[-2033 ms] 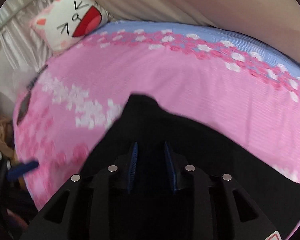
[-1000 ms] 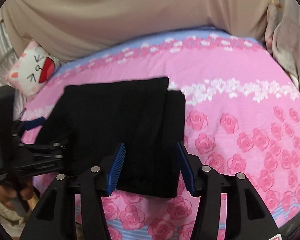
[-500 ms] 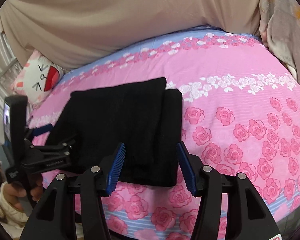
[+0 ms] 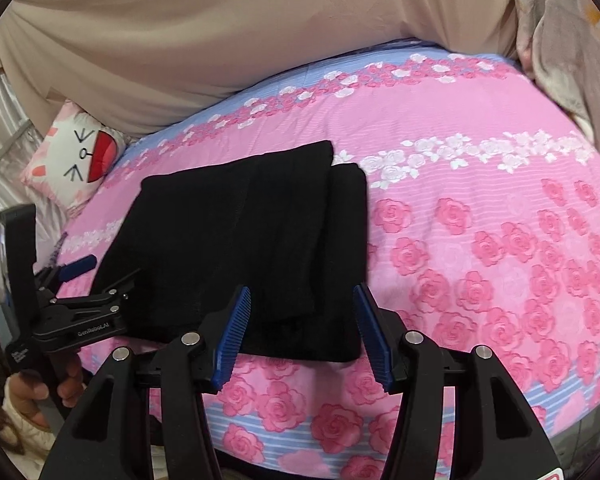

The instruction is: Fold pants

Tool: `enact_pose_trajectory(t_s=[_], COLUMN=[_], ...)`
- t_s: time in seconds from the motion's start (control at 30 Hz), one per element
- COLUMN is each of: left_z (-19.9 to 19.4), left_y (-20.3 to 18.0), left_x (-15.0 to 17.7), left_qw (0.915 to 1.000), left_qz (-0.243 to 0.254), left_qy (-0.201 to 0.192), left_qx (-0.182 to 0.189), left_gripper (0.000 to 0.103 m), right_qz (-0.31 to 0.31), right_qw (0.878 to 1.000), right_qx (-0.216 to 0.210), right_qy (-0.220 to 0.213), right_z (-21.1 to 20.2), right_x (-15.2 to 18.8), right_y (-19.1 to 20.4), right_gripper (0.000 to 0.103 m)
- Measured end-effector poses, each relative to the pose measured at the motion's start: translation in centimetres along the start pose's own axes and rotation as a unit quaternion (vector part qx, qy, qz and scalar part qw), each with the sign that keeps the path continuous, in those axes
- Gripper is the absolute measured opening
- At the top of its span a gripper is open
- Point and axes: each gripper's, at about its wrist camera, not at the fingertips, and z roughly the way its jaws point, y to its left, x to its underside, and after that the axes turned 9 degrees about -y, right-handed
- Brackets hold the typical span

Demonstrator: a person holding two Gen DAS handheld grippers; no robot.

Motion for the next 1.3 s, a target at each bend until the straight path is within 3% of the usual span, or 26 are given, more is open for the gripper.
enact_pose_trajectory(t_s=[0.13, 0.2, 0.33, 0.4, 0.47, 0.5, 0.6, 0.7, 0.8, 0.87, 1.0, 1.07, 1.13, 1.3], left_z=[0.6, 0.8, 1.2, 1.3, 1.7, 1.9, 1.9, 1.4, 1.1, 1.0, 0.9, 0.8, 0.9, 1.0], left_y=[1.3, 1.6, 2.6, 2.9, 3.1, 3.1, 3.2, 3.2, 3.1, 2.8, 2.2, 2.0, 1.8, 0.9], left_x=[0.5, 0.8, 1.5, 1.7, 1.9, 1.9, 2.0, 1.9, 1.9, 1.8, 1.4, 1.2, 1.0, 0.1], left_qw=[0.9995, 0.9993, 0.9985, 0.998, 0.9968, 0.9963, 0.9959, 0.9966, 0.997, 0.9973, 0.9984, 0.9986, 0.9987, 0.999], left_qz=[-0.023, -0.025, -0.038, -0.045, -0.058, -0.062, -0.064, -0.056, -0.051, -0.046, -0.03, -0.027, -0.025, -0.022], left_qy=[0.017, 0.022, 0.033, 0.034, 0.04, 0.042, 0.044, 0.039, 0.037, 0.036, 0.036, 0.038, 0.04, 0.039], left_qx=[0.014, 0.015, 0.023, 0.029, 0.039, 0.041, 0.047, 0.045, 0.045, 0.044, 0.032, 0.024, 0.016, 0.006], left_gripper=[0.098, 0.098, 0.098, 0.098, 0.098, 0.098, 0.098, 0.098, 0.098, 0.098, 0.098, 0.098, 0.098, 0.098], right_qz=[-0.003, -0.018, -0.004, -0.025, -0.036, -0.023, 0.021, 0.004, -0.024, -0.048, -0.111, -0.137, -0.143, -0.137], right_qw=[1.0, 1.0, 0.998, 0.999, 0.999, 0.998, 0.999, 0.999, 0.997, 0.996, 0.993, 0.99, 0.99, 0.988], right_qx=[-0.013, -0.011, -0.055, -0.033, 0.005, 0.004, -0.025, 0.012, 0.056, 0.064, 0.04, 0.02, 0.007, -0.071], right_qy=[0.014, 0.016, -0.025, -0.02, 0.029, 0.052, 0.01, -0.042, -0.049, -0.026, 0.01, 0.008, 0.002, 0.006], right_z=[1.7, 2.4, -1.3, -1.6, 0.8, 2.1, 0.2, -1.9, -1.3, 0.5, 4.0, 4.3, 4.3, 4.4], right_x=[0.2, 0.4, -0.8, -0.9, 0.2, 1.0, 0.5, -1.0, -2.2, -2.3, -1.9, -2.0, -2.5, -3.7], right_y=[0.7, 1.3, 1.8, 1.5, 0.3, -0.6, -1.5, -2.3, -3.6, -3.9, -2.3, -0.9, -0.3, 1.0], right_gripper=[0.053, 0.03, 0.025, 0.024, 0.024, 0.025, 0.029, 0.029, 0.031, 0.031, 0.031, 0.031, 0.031, 0.032])
